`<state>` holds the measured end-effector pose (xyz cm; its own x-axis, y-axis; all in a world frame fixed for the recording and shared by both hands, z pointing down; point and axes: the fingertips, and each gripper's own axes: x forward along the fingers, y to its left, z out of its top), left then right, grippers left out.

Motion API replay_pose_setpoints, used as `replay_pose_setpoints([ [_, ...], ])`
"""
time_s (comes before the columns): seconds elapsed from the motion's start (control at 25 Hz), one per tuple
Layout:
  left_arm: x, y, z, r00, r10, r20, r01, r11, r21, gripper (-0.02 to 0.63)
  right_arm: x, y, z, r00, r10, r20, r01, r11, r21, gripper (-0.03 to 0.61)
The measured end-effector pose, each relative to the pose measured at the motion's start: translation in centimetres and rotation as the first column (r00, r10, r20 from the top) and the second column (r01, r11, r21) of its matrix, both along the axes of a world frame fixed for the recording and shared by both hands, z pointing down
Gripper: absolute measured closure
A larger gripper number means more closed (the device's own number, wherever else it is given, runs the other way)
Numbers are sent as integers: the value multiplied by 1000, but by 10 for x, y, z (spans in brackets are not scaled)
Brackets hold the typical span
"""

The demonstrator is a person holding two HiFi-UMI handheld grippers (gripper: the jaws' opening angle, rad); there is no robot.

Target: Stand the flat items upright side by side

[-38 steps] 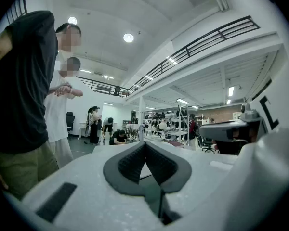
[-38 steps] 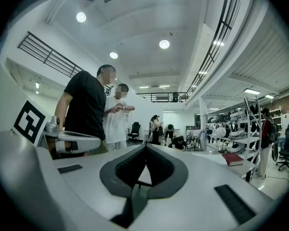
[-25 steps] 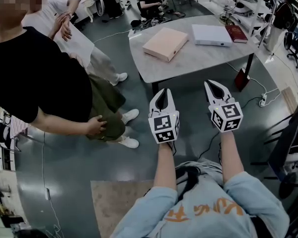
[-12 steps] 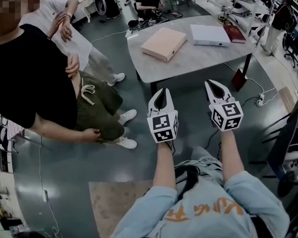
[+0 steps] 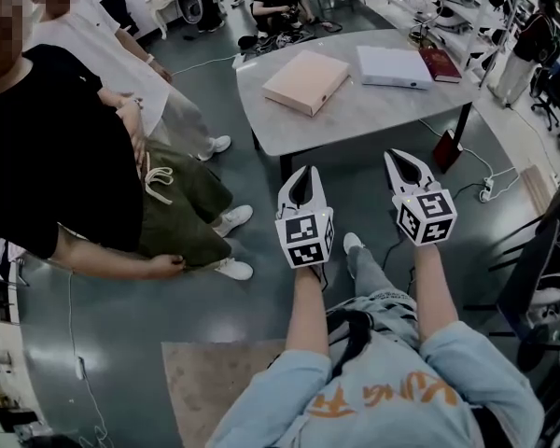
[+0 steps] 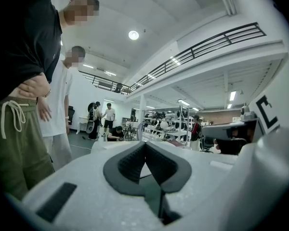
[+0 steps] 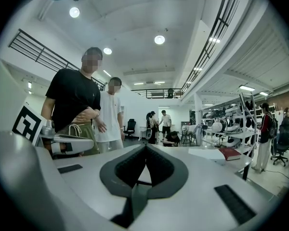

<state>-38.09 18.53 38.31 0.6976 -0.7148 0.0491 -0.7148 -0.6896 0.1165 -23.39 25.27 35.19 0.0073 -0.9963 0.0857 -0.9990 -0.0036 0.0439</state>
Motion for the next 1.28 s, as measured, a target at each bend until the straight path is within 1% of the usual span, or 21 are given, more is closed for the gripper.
replay_pose_setpoints([
  [0.2,6,-18,5,1000,-10,12,10,1000,-1,603,5,-20,4,1000,-17,8,17,1000,6,578],
  [0.4,6,-37,8,999,-19,33,19,1000,-3,602,10,-43,9,999,-24,42,23,1000,7,578],
  [0.72,26,-81,28,997,-16,72,19,999,-41,602,25,-94,29,996,-45,75,48,998,-31,578],
  [1.04,65,-137,39,993,4,115,5,997,-77,602,67,-152,44,991,-34,129,43,997,-62,578],
  [1.28,99,-180,53,987,22,161,-4,994,-107,603,110,-194,60,985,0,174,15,996,-86,578],
])
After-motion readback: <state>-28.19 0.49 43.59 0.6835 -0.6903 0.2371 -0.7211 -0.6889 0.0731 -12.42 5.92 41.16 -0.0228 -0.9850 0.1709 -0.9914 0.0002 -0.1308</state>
